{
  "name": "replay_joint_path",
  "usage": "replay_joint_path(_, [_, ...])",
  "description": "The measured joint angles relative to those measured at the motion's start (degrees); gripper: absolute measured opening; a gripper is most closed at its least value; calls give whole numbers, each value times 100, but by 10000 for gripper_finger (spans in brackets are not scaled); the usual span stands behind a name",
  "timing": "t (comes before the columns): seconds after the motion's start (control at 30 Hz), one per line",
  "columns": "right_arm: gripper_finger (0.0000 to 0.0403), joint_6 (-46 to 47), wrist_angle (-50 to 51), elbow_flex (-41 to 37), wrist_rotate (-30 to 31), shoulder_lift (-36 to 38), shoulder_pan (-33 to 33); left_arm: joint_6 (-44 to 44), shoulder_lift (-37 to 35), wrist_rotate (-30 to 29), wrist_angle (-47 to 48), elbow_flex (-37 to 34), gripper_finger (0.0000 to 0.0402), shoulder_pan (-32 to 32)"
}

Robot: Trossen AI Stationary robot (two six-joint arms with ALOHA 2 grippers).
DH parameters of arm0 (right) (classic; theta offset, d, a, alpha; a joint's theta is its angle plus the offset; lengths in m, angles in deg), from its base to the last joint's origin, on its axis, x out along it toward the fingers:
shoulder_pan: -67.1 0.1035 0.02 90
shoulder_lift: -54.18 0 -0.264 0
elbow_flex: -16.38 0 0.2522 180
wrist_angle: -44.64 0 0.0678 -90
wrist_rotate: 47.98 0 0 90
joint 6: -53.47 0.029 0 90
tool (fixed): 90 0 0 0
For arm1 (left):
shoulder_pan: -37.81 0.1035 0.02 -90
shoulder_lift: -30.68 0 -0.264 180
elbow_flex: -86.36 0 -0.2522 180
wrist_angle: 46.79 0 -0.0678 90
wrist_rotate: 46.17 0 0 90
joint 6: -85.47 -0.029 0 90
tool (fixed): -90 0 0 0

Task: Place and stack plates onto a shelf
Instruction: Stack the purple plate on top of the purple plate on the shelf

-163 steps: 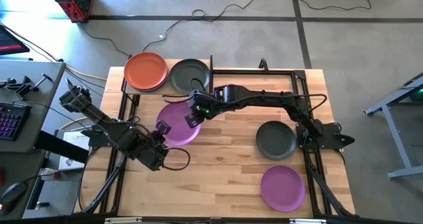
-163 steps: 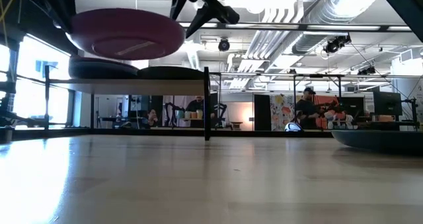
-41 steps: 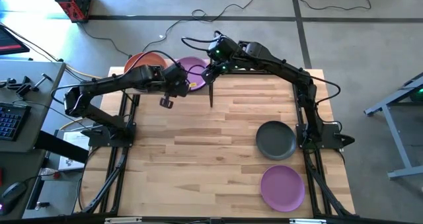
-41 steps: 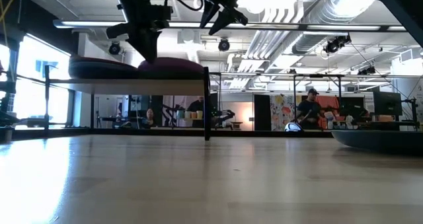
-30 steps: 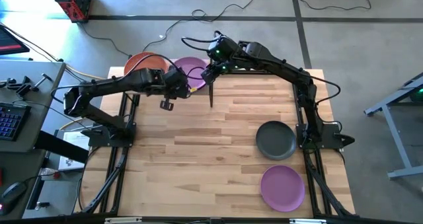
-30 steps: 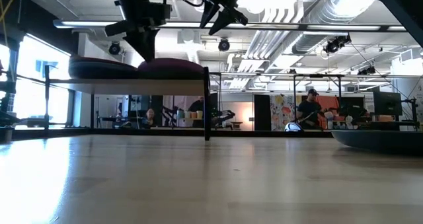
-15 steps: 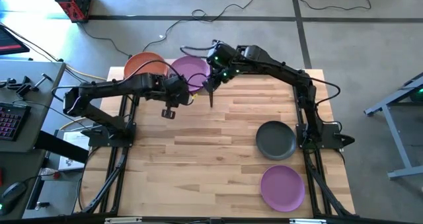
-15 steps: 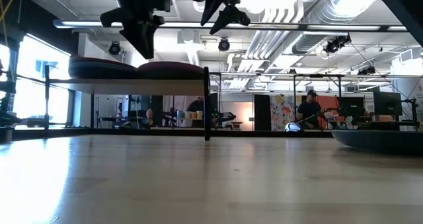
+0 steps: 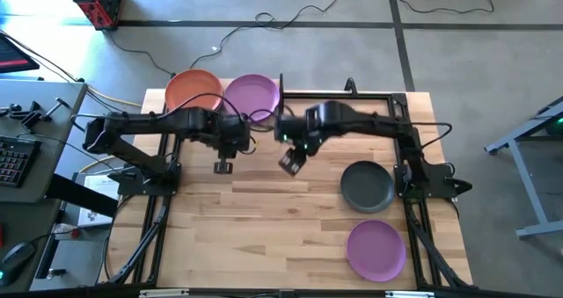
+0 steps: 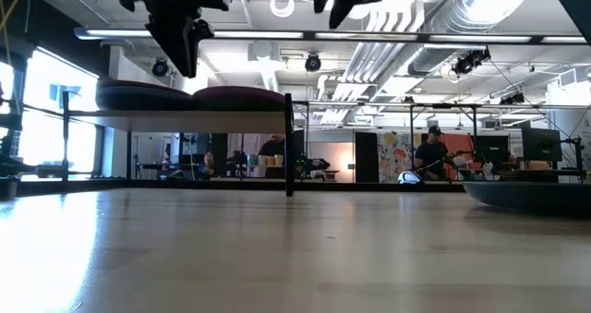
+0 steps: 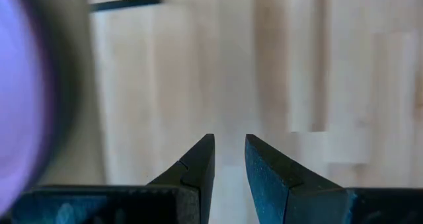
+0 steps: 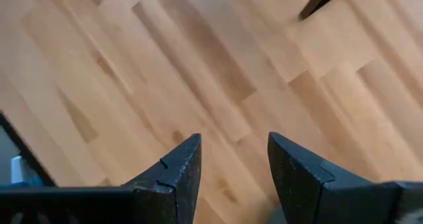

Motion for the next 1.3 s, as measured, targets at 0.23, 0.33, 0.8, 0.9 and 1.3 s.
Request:
replay_joint_path(0.23, [154, 1239, 18, -113, 500, 4, 1033, 492, 0, 215, 1, 0, 71, -508])
replay_joint_path(0.33, [154, 2013, 17, -380, 543, 4, 1497, 685, 0, 216, -1, 0, 71, -732])
replay_joint_path(0.8, [154, 6769, -384, -1967, 420, -4, 3342, 1142, 2, 215, -8, -2, 71, -1261])
replay_joint_path(0.9, [154, 7418, -511, -2269, 147, -3, 3595, 1230, 4, 213, -16, -2, 71, -1261])
replay_joint_path(1.3, [154, 8849, -1809, -3686, -714, -2, 4213, 1740, 7, 211, -57, -2, 71, -1254])
